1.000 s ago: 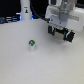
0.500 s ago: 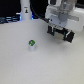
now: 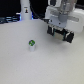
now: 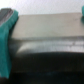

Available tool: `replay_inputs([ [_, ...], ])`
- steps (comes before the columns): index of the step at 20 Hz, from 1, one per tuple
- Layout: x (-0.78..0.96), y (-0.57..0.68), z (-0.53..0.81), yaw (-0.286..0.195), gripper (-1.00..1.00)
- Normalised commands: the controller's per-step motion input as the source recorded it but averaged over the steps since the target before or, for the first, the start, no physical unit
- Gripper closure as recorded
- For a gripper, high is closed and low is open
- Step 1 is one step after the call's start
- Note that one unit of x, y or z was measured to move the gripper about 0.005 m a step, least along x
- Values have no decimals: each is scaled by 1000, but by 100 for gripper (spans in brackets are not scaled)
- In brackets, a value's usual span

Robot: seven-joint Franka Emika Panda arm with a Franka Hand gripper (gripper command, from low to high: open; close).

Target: Open the kcup holder, insert the kcup into the holder, and close the kcup holder

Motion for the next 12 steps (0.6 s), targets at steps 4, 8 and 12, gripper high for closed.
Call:
replay_inputs([
  [4, 845, -587, 41, -53, 100],
  [8, 691, -577, 374, -46, 100],
  [12, 671, -564, 301, -54, 100],
])
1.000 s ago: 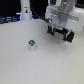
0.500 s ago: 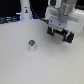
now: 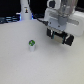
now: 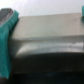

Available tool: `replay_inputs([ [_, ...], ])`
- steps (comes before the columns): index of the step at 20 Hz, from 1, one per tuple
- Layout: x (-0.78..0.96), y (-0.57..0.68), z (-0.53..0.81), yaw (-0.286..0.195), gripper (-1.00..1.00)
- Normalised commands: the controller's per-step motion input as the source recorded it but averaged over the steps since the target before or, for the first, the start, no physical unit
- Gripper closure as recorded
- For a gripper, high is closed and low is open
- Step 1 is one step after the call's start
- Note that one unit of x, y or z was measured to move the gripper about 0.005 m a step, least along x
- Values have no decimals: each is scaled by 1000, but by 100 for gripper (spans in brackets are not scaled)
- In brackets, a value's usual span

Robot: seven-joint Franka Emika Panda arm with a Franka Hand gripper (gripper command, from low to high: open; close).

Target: Open the kcup holder, insert the kcup into the holder, and close the kcup holder

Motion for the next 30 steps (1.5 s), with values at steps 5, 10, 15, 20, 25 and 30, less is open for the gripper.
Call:
replay_inputs([
  [5, 631, -513, 83, -61, 100],
  [10, 26, -33, 42, -1, -100],
  [15, 104, -21, 457, -109, -100],
  [20, 26, -221, 436, -202, -100],
  [25, -42, -388, 355, -238, -100],
  [30, -165, -403, 186, -239, -100],
])
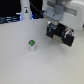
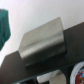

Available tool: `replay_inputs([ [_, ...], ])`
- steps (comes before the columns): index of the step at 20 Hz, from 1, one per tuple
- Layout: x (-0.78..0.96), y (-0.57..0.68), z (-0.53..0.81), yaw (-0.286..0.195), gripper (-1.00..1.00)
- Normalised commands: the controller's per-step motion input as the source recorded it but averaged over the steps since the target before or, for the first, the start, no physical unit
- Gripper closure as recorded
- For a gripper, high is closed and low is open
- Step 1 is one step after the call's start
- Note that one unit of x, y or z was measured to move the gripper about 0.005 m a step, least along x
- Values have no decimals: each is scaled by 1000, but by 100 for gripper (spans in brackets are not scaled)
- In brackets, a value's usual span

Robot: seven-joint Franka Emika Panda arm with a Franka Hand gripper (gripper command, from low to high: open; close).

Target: Open the kcup holder, insert the kcup into the holder, and close the kcup holder

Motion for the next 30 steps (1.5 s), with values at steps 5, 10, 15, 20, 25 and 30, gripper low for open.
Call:
replay_inputs([
  [5, -349, -398, 2, -232, -100],
  [10, -384, -421, -55, -226, -100],
  [15, -365, -437, -146, -223, -100],
  [20, -277, -462, -279, -222, -100],
  [25, -309, -429, -425, -189, -100],
  [30, -255, -233, -463, -143, -100],
])
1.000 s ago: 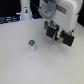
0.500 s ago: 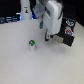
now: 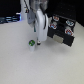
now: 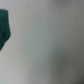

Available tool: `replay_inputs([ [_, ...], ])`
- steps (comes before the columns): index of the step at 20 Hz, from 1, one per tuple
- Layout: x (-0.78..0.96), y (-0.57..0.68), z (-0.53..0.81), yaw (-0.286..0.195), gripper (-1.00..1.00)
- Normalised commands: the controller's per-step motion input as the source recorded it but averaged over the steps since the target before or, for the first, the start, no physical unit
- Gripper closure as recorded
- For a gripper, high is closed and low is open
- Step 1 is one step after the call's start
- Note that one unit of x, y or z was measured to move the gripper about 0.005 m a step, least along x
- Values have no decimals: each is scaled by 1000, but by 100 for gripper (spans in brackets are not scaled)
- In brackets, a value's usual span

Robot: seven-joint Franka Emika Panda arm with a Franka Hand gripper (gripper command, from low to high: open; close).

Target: Open the kcup holder, insert the kcup into the holder, and close the kcup holder

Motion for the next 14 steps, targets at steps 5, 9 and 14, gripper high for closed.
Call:
replay_inputs([
  [5, -147, -54, -406, -110, -100],
  [9, -110, -154, -337, -104, -100],
  [14, -177, -275, -262, -96, -100],
])
